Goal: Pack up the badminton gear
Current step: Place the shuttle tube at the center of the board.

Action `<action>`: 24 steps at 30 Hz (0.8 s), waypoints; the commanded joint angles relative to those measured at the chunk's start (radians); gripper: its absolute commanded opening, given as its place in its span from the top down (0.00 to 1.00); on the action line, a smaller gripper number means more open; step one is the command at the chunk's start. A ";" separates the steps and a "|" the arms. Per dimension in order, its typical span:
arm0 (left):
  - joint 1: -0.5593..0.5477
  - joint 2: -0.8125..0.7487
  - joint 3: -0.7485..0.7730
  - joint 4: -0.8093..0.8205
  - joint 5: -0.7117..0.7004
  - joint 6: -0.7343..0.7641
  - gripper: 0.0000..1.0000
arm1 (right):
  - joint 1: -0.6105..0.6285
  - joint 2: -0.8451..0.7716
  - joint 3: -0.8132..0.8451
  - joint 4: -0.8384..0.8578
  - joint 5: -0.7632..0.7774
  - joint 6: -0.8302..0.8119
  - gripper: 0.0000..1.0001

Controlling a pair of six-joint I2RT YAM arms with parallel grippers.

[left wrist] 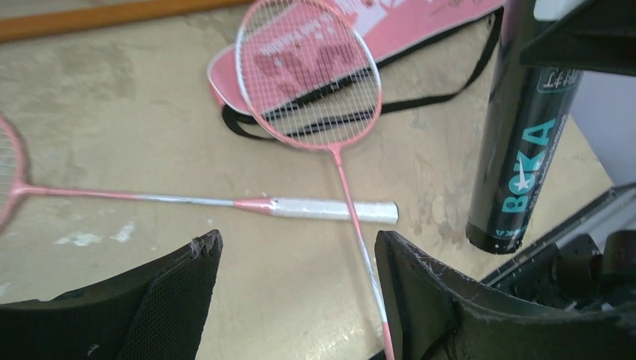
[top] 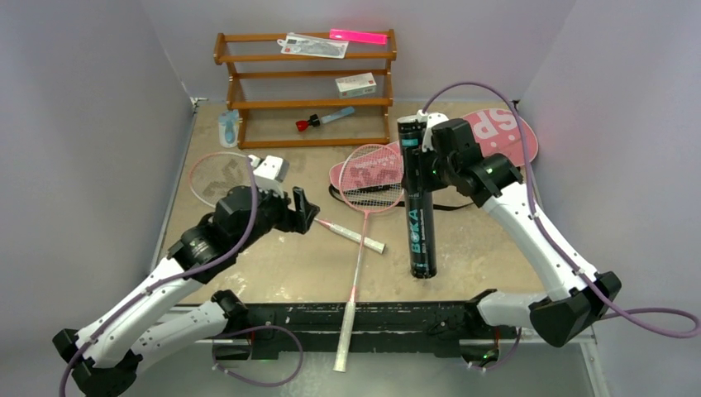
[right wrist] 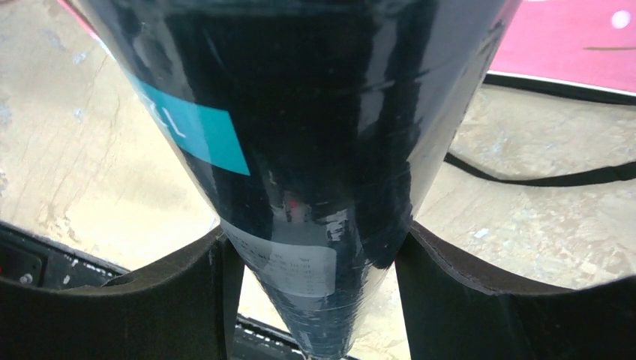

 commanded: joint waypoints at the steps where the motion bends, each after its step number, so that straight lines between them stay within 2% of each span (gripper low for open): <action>1: 0.003 0.052 -0.087 0.112 0.146 -0.076 0.28 | 0.004 -0.014 0.002 -0.010 0.011 0.022 0.53; 5: -0.009 0.203 -0.143 0.178 0.258 -0.118 0.28 | 0.002 -0.026 -0.042 -0.020 0.235 0.047 0.52; 7: -0.050 0.264 -0.157 0.218 0.224 -0.119 0.28 | -0.019 -0.034 -0.084 0.036 0.230 0.062 0.53; 10: -0.112 0.346 -0.150 0.258 0.142 -0.100 0.30 | -0.095 -0.029 -0.130 0.093 0.076 0.090 0.53; 14: -0.163 0.461 -0.097 0.232 0.117 -0.079 0.32 | -0.237 -0.040 -0.163 0.132 -0.085 0.146 0.55; 19: -0.175 0.553 -0.101 0.270 0.191 -0.080 0.33 | -0.437 -0.133 -0.287 0.245 -0.373 0.247 0.56; 24: -0.187 0.588 -0.144 0.342 0.260 -0.107 0.34 | -0.540 -0.175 -0.418 0.285 -0.454 0.344 0.59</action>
